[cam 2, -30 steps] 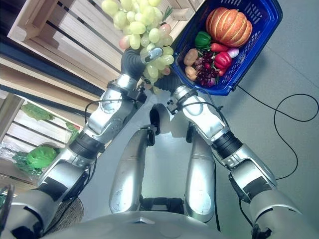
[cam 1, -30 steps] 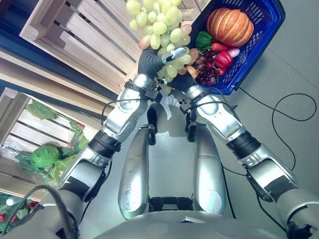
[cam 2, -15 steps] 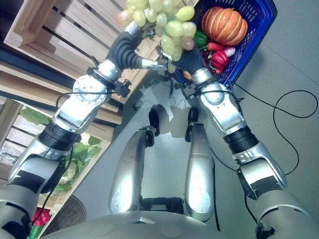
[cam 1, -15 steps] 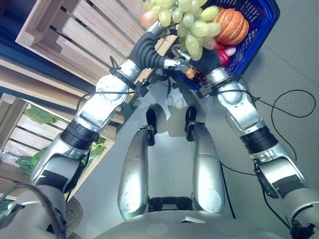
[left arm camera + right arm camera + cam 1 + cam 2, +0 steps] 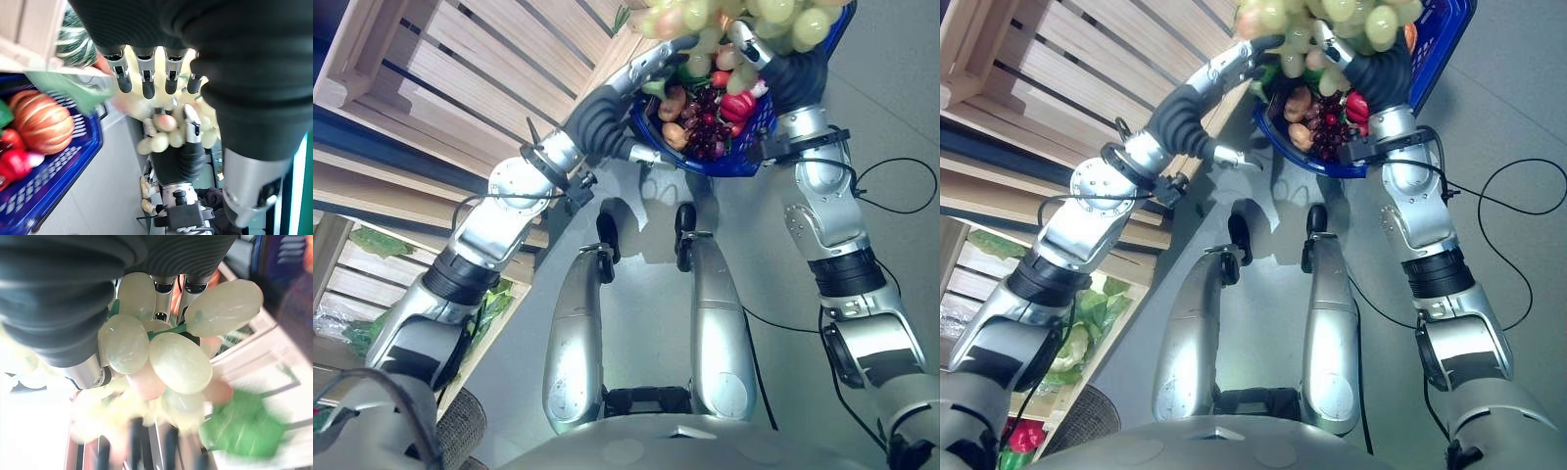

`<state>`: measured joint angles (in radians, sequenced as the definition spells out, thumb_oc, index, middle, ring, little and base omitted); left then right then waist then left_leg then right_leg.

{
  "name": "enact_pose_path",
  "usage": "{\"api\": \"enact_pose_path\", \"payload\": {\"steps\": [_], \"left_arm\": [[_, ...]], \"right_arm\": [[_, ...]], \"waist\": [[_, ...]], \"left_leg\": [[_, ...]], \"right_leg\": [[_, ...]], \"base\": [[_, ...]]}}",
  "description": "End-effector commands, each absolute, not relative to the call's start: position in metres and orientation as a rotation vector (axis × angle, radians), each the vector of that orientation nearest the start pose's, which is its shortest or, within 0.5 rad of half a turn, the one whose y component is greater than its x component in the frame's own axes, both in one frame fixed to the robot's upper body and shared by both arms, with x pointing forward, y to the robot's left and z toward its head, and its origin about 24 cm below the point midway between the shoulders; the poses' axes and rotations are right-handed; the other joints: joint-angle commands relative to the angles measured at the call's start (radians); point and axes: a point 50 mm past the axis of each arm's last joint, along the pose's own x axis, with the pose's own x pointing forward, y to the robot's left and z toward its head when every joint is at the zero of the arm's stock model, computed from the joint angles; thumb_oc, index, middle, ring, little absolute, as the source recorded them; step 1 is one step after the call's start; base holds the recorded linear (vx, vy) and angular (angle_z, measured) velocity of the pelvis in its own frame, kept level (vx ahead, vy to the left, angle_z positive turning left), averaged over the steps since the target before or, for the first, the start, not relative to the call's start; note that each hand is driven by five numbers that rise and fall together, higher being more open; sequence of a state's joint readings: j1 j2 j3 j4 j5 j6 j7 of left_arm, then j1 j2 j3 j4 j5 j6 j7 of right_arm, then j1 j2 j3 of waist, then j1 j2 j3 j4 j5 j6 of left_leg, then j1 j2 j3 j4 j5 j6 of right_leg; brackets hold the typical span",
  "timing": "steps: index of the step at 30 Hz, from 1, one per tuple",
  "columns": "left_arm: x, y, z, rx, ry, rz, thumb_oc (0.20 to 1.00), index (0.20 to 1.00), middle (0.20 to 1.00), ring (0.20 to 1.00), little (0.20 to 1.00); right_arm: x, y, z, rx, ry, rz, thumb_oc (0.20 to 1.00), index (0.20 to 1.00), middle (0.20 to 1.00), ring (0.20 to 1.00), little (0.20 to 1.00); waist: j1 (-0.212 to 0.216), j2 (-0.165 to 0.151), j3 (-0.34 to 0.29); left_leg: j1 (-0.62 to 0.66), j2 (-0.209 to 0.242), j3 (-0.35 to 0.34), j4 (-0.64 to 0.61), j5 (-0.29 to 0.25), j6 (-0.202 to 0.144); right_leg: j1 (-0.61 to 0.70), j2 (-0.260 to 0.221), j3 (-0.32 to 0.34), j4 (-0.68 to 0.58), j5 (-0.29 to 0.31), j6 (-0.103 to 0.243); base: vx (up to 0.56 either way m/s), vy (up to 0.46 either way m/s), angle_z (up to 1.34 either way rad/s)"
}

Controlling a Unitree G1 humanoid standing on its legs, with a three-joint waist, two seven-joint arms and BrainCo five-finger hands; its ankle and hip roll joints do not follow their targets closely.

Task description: Pick up fruits and vegetables into the basket

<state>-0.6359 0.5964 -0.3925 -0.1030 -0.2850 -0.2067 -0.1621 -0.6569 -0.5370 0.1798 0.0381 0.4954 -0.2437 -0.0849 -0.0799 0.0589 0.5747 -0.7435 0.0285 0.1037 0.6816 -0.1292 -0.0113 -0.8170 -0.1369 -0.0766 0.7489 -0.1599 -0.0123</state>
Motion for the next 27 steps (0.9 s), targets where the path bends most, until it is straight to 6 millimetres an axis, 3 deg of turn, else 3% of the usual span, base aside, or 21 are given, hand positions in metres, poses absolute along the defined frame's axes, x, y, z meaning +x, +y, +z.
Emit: {"api": "enact_pose_path", "payload": {"steps": [1, 11, 21, 27], "left_arm": [[0.28, 0.109, 0.236, 0.315, -0.837, -0.66, 1.0, 1.0, 1.0, 1.0, 1.0], [0.283, 0.124, 0.216, 0.311, -0.756, -0.61, 1.0, 1.0, 1.0, 1.0, 1.0], [0.291, 0.127, 0.215, 0.172, -0.695, -0.636, 1.0, 1.0, 1.0, 1.0, 1.0], [0.296, 0.129, 0.204, 0.138, -0.645, -0.644, 1.0, 1.0, 1.0, 1.0, 1.0]], "right_arm": [[0.295, -0.175, 0.288, 0.048, -0.966, 0.24, 0.2, 0.2, 0.2, 0.2, 0.2], [0.314, -0.208, 0.276, 0.169, -0.81, 0.195, 0.2, 0.2, 0.2, 0.2, 0.2], [0.355, -0.231, 0.256, 0.299, -0.549, 0.267, 0.2, 0.2, 0.2, 0.2, 0.2], [0.373, -0.25, 0.24, 0.621, -0.405, 0.33, 0.2, 0.2, 0.2, 0.2, 0.2]], "waist": [[0.002, 0.048, -0.055], [0.023, 0.101, -0.055], [0.076, 0.143, -0.055], [0.108, 0.164, -0.055]], "left_leg": [[0.009, -0.035, 0.057, -0.005, -0.115, 0.048], [-0.159, -0.022, 0.056, 0.044, -0.103, 0.052], [-0.328, -0.032, 0.025, 0.058, -0.07, 0.053], [-0.389, -0.039, 0.006, 0.044, -0.048, 0.048]], "right_leg": [[-0.002, 0.042, -0.058, 0.044, -0.087, 0.013], [-0.175, 0.026, -0.051, 0.13, -0.104, 0.003], [-0.342, -0.005, -0.057, 0.192, -0.099, 0.005], [-0.408, -0.019, -0.061, 0.214, -0.095, 0.01]], "base": [[0.01, -0.082, -0.09], [-0.02, -0.06, 0.03], [-0.03, -0.027, 0.06], [-0.02, -0.014, 0.07]]}}
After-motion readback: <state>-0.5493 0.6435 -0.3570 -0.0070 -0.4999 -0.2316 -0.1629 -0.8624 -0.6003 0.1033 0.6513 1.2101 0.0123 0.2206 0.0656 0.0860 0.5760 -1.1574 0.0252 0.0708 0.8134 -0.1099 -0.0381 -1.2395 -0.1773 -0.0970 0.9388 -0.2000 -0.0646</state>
